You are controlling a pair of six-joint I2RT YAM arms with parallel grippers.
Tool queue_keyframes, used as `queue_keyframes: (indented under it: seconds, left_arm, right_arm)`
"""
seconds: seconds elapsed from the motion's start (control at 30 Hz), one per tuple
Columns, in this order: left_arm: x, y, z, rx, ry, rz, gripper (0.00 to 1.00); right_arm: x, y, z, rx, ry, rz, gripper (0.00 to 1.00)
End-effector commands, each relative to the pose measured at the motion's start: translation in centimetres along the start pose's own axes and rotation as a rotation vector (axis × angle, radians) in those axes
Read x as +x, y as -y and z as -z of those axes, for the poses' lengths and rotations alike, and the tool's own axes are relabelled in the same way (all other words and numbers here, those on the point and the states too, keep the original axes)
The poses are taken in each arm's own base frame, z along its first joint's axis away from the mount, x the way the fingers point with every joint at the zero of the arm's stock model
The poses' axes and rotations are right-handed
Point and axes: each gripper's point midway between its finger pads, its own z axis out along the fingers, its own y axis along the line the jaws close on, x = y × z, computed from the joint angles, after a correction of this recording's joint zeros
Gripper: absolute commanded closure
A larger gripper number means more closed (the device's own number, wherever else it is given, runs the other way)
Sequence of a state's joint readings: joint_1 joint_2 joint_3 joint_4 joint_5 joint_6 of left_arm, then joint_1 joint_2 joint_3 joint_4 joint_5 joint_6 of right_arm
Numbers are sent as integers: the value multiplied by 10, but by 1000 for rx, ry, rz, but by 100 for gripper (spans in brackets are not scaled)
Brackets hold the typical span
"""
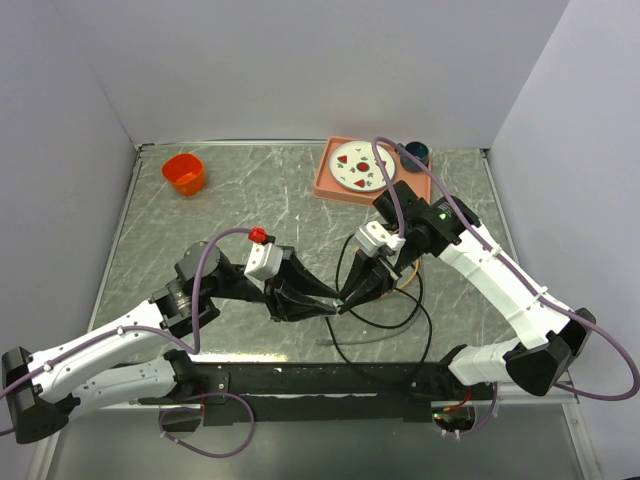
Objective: Insert the plug into the switch port
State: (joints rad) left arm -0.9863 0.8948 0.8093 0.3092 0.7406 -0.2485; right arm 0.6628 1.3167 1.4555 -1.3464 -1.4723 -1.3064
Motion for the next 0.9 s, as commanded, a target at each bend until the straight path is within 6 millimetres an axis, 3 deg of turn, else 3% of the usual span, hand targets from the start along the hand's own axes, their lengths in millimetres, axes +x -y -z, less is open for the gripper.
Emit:
queue_keyframes:
  seconds: [0.0, 0.2, 0.43, 0.53, 0.77, 0.87]
  left_arm:
    - [-23, 1, -4, -4, 61, -57, 65]
    - [-22, 8, -8, 37, 58, -68, 64]
    - [-36, 22, -2, 59, 121, -116, 66]
    - [-26, 17, -7, 65, 78, -95, 70]
    - [-14, 10, -14, 55, 40, -77, 68]
    - [-17, 12, -13, 62, 48, -82, 78]
  right_arm:
    - [-61, -36, -1, -79, 287, -173, 100]
    - [-60, -34, -1, -76, 287, -176, 100]
    - [-64, -37, 0, -79, 285, -165, 100]
    - [-65, -36, 0, -77, 287, -165, 100]
    - [-67, -40, 0, -79, 288, -154, 100]
    - [-66, -40, 0, -80, 288, -160, 100]
